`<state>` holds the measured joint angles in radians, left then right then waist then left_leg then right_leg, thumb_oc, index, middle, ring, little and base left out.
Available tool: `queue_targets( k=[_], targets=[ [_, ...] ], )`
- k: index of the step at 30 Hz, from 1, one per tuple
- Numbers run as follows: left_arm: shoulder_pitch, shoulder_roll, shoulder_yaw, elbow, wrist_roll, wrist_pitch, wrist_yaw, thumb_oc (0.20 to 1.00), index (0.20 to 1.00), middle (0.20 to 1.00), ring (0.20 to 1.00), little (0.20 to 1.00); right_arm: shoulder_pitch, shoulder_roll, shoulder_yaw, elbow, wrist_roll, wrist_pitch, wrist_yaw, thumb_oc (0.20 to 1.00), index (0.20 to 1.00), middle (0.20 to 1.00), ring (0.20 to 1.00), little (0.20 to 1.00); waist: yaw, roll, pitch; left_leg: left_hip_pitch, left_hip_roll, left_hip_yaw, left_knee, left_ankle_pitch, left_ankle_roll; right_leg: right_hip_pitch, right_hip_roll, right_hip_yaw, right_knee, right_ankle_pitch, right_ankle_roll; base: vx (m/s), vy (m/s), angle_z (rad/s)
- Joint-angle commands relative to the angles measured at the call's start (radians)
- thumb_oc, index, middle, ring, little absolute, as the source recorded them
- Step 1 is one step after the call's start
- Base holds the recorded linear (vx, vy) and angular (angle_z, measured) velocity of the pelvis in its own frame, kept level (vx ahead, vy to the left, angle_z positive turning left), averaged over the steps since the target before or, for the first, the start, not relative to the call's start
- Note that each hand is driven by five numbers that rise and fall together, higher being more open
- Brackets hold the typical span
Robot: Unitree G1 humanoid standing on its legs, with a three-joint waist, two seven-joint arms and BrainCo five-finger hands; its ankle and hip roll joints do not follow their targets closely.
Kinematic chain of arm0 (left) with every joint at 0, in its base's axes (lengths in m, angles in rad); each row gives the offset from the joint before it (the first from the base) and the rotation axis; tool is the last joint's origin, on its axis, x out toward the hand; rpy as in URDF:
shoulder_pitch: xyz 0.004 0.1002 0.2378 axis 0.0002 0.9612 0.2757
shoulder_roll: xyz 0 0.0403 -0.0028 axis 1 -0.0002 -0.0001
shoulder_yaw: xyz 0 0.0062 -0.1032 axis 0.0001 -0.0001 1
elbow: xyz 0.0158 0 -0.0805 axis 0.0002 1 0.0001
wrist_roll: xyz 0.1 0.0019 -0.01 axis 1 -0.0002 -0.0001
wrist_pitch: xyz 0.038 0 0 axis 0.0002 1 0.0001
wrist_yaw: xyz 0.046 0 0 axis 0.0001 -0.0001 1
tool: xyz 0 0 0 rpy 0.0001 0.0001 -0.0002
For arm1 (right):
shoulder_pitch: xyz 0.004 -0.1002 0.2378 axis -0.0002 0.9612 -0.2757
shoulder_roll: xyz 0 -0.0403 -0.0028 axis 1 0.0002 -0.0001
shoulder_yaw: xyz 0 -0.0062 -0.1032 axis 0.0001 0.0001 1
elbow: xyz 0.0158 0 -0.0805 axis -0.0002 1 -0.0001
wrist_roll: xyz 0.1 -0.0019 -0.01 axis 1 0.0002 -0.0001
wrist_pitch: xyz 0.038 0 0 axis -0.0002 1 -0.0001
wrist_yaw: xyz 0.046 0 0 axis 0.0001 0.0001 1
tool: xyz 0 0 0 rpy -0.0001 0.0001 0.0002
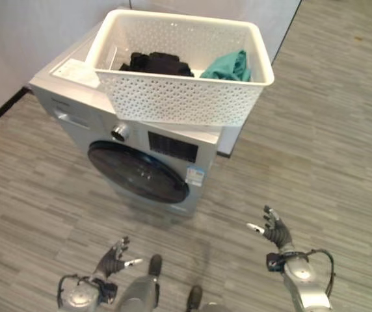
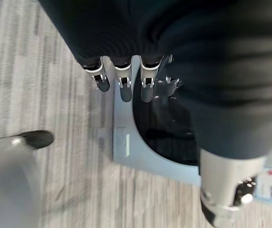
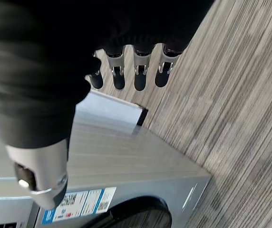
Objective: Grab the laundry basket,head to the washer,open it,put in the laundry and shut it.
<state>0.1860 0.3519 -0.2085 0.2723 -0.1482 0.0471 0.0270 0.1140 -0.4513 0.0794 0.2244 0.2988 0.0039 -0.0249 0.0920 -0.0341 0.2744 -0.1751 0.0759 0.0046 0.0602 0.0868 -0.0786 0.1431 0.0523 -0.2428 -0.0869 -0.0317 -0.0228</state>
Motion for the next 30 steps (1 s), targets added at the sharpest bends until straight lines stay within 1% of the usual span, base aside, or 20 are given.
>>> queue_targets(
  k=[1,3,6,8,9,12,13,14,15,16,17,19,20,21,24,25,26,28,29,30],
  targets=[
    [-0.033,0.013,-0.021,0.013,0.034,-0.039,0.003,1.000,1.000,1.000,1.000,1.000,-0.020,-0.041,0.029,-0.030,-0.039,-0.037,-0.013,1.000,1.000,1.000,1.000,1.000,-0.033,-0.027,-0.037,0.001,0.102,0.063,0.089,-0.013,-0.007,-0.046,-0.063,-0.002,0.006,-0.061,0.047,-0.01,0.046,0.28],
    [-0.038,0.009,-0.026,0.029,0.034,-0.038,0.010,1.000,1.000,1.000,1.000,1.000,-0.031,-0.039,0.045,-0.023,-0.043,-0.040,-0.011,1.000,1.000,1.000,1.000,1.000,-0.039,-0.025,-0.045,0.007,0.116,0.053,0.073,0.001,-0.009,-0.055,-0.067,-0.008,0.006,-0.058,0.049,0.01,0.049,0.29],
    [-0.042,0.008,-0.032,0.051,0.060,-0.043,0.027,1.000,1.000,1.000,1.000,1.000,-0.069,-0.052,0.088,0.005,-0.087,-0.043,-0.016,1.000,1.000,1.000,1.000,1.000,-0.042,-0.006,-0.059,0.020,0.193,0.072,-0.011,0.064,-0.031,-0.057,-0.079,-0.049,0.004,-0.070,0.060,0.04,0.088,0.27],
    [-0.042,0.007,-0.031,0.051,0.061,-0.043,0.027,1.000,1.000,1.000,1.000,1.000,-0.071,-0.052,0.089,0.007,-0.087,-0.044,-0.016,1.000,1.000,1.000,1.000,1.000,-0.044,-0.005,-0.058,0.024,0.194,0.071,-0.020,0.069,-0.032,-0.056,-0.077,-0.050,0.004,-0.070,0.060,0.04,0.097,0.49],
    [-0.047,0.005,-0.036,0.058,0.070,-0.047,0.042,1.000,1.000,1.000,1.000,1.000,-0.137,-0.067,0.107,0.063,-0.118,-0.035,-0.057,1.000,1.000,1.000,1.000,1.000,-0.029,0.017,-0.059,0.028,0.235,0.084,-0.061,0.103,-0.056,-0.049,-0.093,-0.074,0.002,-0.073,0.071,0.05,0.154,0.49],
    [-0.049,0.002,-0.031,0.067,0.078,-0.050,0.052,1.000,1.000,1.000,1.000,1.000,-0.191,-0.073,0.126,0.087,-0.139,-0.032,-0.074,1.000,1.000,1.000,1.000,1.000,-0.013,0.033,-0.054,0.042,0.247,0.038,-0.080,0.100,-0.075,-0.045,-0.110,-0.069,0.003,-0.070,0.080,0.08,0.207,0.25],
    [-0.044,0.001,-0.031,0.068,0.085,-0.054,0.052,1.000,1.000,1.000,1.000,1.000,-0.225,-0.077,0.143,0.110,-0.150,-0.025,-0.074,1.000,1.000,1.000,1.000,1.000,0.002,0.046,-0.055,0.058,0.233,-0.030,-0.062,0.054,-0.081,-0.035,-0.129,-0.054,0.002,-0.066,0.095,0.08,0.195,0.12],
    [-0.045,0.001,-0.030,0.068,0.085,-0.054,0.052,1.000,1.000,1.000,1.000,1.000,-0.226,-0.077,0.144,0.111,-0.150,-0.026,-0.074,1.000,1.000,1.000,1.000,1.000,0.001,0.046,-0.055,0.054,0.232,-0.032,-0.060,0.056,-0.080,-0.037,-0.130,-0.056,0.001,-0.062,0.095,0.16,0.313,0.01],
    [-0.044,-0.002,-0.037,0.080,0.092,-0.057,0.047,1.000,1.000,1.000,1.000,1.000,-0.236,-0.077,0.143,0.126,-0.166,-0.019,-0.069,1.000,1.000,1.000,1.000,1.000,-0.004,0.059,-0.067,0.054,0.210,-0.046,-0.037,0.016,-0.084,-0.028,-0.160,-0.051,0.000,-0.053,0.112,0.09,0.183,-0.02],
    [-0.044,-0.002,-0.037,0.080,0.093,-0.058,0.047,1.000,1.000,1.000,1.000,1.000,-0.236,-0.077,0.143,0.126,-0.166,-0.019,-0.069,1.000,1.000,1.000,1.000,1.000,-0.004,0.058,-0.067,0.053,0.209,-0.046,-0.033,0.014,-0.083,-0.028,-0.161,-0.051,0.000,-0.053,0.113,0.16,0.391,0.16],
    [-0.043,0.006,-0.037,0.074,0.102,-0.060,0.043,1.000,1.000,1.000,1.000,1.000,-0.254,-0.074,0.150,0.139,-0.192,-0.010,-0.072,1.000,1.000,1.000,1.000,1.000,0.006,0.063,-0.070,0.045,0.172,-0.053,0.012,-0.031,-0.073,-0.023,-0.207,-0.042,0.001,-0.035,0.127,0.07,0.227,0.20],
    [-0.038,0.013,-0.034,0.067,0.109,-0.062,0.040,1.000,1.000,1.000,1.000,1.000,-0.264,-0.071,0.155,0.149,-0.214,-0.005,-0.069,1.000,1.000,1.000,1.000,1.000,0.013,0.062,-0.074,0.042,0.144,-0.055,0.038,-0.061,-0.060,-0.021,-0.233,-0.036,0.004,-0.027,0.138,0.09,0.331,0.01],
    [-0.028,0.026,-0.031,0.062,0.122,-0.063,0.033,1.000,1.000,1.000,1.000,1.000,-0.264,-0.062,0.152,0.149,-0.254,0.008,-0.067,1.000,1.000,1.000,1.000,1.000,0.020,0.053,-0.076,0.050,0.108,-0.032,0.059,-0.100,-0.035,-0.032,-0.280,-0.023,0.022,-0.006,0.155,0.08,0.320,-0.32],
    [-0.028,0.026,-0.031,0.062,0.122,-0.063,0.033,1.000,1.000,1.000,1.000,1.000,-0.263,-0.061,0.151,0.148,-0.255,0.008,-0.067,1.000,1.000,1.000,1.000,1.000,0.023,0.051,-0.076,0.050,0.106,-0.027,0.061,-0.101,-0.034,-0.035,-0.283,-0.019,0.024,-0.006,0.157,0.05,0.329,-0.49],
    [-0.015,0.042,-0.010,0.068,0.144,-0.062,0.040,1.000,1.000,1.000,1.000,1.000,-0.249,-0.034,0.134,0.151,-0.279,0.015,-0.065,1.000,1.000,1.000,1.000,1.000,0.029,0.040,-0.083,0.067,0.055,0.007,0.056,-0.141,0.013,-0.101,-0.337,0.029,0.089,0.013,0.179,0.01,0.271,-0.53],
    [-0.021,0.052,-0.006,0.069,0.140,-0.062,0.046,1.000,1.000,1.000,1.000,1.000,-0.247,-0.022,0.132,0.142,-0.262,0.007,-0.066,1.000,1.000,1.000,1.000,1.000,0.027,0.041,-0.075,0.068,0.052,0.018,0.054,-0.140,0.023,-0.145,-0.339,0.051,0.148,0.012,0.179,-0.13,0.274,-0.74],
    [-0.048,0.069,-0.008,0.066,0.131,-0.054,0.065,1.000,1.000,1.000,1.000,1.000,-0.262,0.008,0.134,0.135,-0.219,-0.013,-0.077,1.000,1.000,1.000,1.000,1.000,0.021,0.042,-0.043,0.049,0.045,0.030,0.069,-0.135,0.041,-0.211,-0.285,0.086,0.259,-0.027,0.170,-0.20,0.217,-0.83],
    [-0.055,0.077,-0.002,0.057,0.125,-0.057,0.070,1.000,1.000,1.000,1.000,1.000,-0.259,0.009,0.137,0.123,-0.221,-0.023,-0.082,1.000,1.000,1.000,1.000,1.000,0.027,0.037,-0.037,0.034,0.037,0.034,0.073,-0.132,0.046,-0.221,-0.267,0.080,0.264,-0.040,0.162,-0.14,0.087,-0.54],
    [-0.055,0.074,0.000,0.056,0.130,-0.060,0.067,1.000,1.000,1.000,1.000,1.000,-0.262,0.013,0.138,0.115,-0.220,-0.030,-0.082,1.000,1.000,1.000,1.000,1.000,0.034,0.031,-0.038,0.030,0.028,0.042,0.071,-0.134,0.045,-0.204,-0.269,0.048,0.233,-0.043,0.162,-0.07,-0.016,-0.29],
    [-0.069,0.067,-0.023,0.047,0.121,-0.064,0.069,1.000,1.000,1.000,1.000,1.000,-0.254,0.017,0.141,0.097,-0.213,-0.051,-0.098,1.000,1.000,1.000,1.000,1.000,0.026,0.019,-0.028,0.015,0.021,0.034,0.069,-0.121,0.047,-0.189,-0.239,0.056,0.209,-0.054,0.149,-0.07,-0.017,-0.14]
  ],
)
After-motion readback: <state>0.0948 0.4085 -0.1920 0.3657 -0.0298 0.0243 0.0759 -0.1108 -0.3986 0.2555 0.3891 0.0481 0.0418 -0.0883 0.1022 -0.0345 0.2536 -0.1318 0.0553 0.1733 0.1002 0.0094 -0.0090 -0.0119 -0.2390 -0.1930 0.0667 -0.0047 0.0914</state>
